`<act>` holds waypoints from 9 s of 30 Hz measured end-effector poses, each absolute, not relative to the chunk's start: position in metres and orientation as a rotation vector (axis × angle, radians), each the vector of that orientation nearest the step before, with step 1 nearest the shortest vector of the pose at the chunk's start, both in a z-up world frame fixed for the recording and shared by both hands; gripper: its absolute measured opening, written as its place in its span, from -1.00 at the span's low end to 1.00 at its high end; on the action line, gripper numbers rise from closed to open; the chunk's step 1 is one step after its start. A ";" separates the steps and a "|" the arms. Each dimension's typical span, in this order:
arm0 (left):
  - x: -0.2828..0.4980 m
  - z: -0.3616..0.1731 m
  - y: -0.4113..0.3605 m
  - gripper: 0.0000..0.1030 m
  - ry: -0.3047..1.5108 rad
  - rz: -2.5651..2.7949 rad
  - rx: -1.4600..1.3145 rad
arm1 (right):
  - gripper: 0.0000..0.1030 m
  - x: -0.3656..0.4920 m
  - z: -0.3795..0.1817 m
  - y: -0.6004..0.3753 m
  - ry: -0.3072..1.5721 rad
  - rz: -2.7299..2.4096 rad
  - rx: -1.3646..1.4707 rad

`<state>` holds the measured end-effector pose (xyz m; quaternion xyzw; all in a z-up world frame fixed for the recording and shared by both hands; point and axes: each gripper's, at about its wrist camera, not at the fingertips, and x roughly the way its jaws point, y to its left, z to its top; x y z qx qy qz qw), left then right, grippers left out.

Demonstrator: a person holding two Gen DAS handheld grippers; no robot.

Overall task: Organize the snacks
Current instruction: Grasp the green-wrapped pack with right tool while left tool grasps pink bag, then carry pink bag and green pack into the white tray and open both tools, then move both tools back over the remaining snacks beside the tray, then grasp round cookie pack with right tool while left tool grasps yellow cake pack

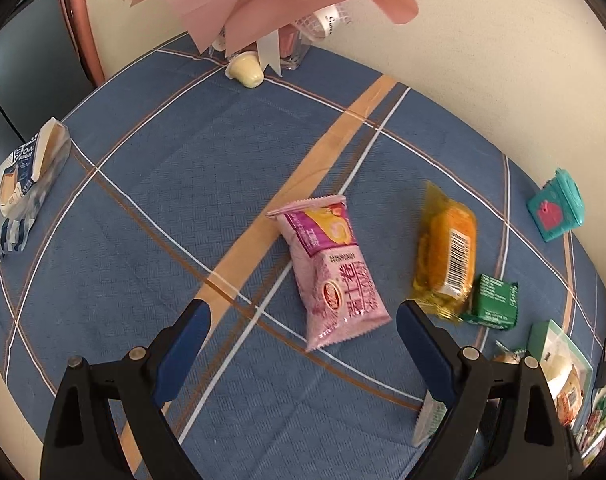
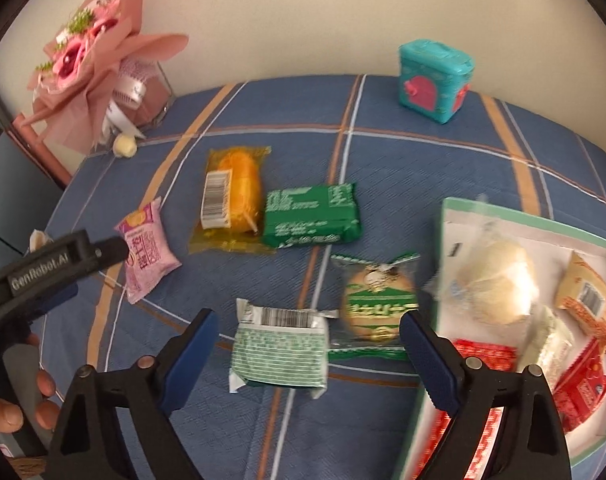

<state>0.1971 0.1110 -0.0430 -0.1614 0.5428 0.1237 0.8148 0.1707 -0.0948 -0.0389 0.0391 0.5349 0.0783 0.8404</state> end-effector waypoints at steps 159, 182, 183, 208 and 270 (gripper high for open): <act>0.150 -0.006 -0.158 0.23 1.174 -0.211 0.028 | 0.19 0.141 0.002 -0.316 1.119 -0.201 0.328; 0.169 -0.003 -0.051 0.27 1.159 -0.004 -0.249 | 0.19 0.145 0.006 -0.274 1.129 -0.152 0.189; 0.169 -0.003 -0.049 0.28 1.159 0.001 -0.253 | 0.19 0.145 0.006 -0.273 1.130 -0.151 0.185; 0.170 0.003 -0.029 0.96 1.107 0.074 -0.219 | 1.00 0.147 0.006 -0.256 1.082 -0.109 0.168; 0.205 -0.049 0.073 0.96 1.188 0.224 -0.286 | 0.11 0.203 -0.080 -0.114 1.270 0.029 0.084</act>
